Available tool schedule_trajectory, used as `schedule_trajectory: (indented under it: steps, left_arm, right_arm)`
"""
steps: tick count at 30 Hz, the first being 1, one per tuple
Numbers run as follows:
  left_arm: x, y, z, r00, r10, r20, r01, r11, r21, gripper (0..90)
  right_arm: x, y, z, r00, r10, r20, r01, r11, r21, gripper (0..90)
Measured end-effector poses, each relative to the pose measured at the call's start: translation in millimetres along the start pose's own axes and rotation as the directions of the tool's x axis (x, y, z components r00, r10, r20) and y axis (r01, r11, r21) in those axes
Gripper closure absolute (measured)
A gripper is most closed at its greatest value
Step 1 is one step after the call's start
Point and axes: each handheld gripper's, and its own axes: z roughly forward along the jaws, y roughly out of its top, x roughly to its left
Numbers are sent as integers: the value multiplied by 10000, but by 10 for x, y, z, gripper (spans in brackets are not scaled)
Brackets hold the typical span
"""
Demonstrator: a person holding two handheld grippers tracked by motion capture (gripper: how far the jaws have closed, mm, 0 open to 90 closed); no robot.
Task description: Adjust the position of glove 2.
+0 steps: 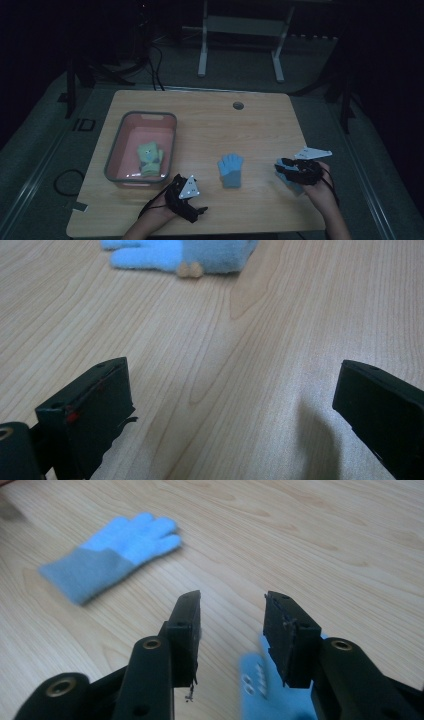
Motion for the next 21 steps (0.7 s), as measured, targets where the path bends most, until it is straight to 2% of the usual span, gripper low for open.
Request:
schedule_trajectory:
  steps: [1, 2, 3, 7, 13, 21]
  left_arm:
    - [1, 0, 0, 10000, 11, -5, -11, 10000, 11, 27]
    - [1, 0, 0, 10000, 11, -5, -11, 10000, 11, 27]
    - [1, -1, 2, 10000, 21, -11, -21, 10000, 27, 27]
    - [-1, 1, 3, 10000, 71, -3, -71, 10000, 60, 27]
    - [-5, -2, 8, 10000, 71, 7, -71, 9999, 72, 27]
    - [7, -5, 5, 10000, 11, 33, -11, 10000, 29, 27]
  right_arm:
    - [-91, -68, -51, 9999, 87, -125, -87, 10000, -30, 589]
    - [-91, -68, -51, 9999, 87, -125, -87, 10000, -30, 589]
    - [-167, -126, -78, 9999, 72, -94, -72, 10000, 38, 598]
    - [-296, -249, -91, 9999, 132, -16, -131, 9996, 246, 597]
    - [-418, -425, -27, 9992, 389, -35, -386, 9973, 631, 600]
    - [-526, -596, 116, 9997, 240, 9, -240, 9952, 947, 630]
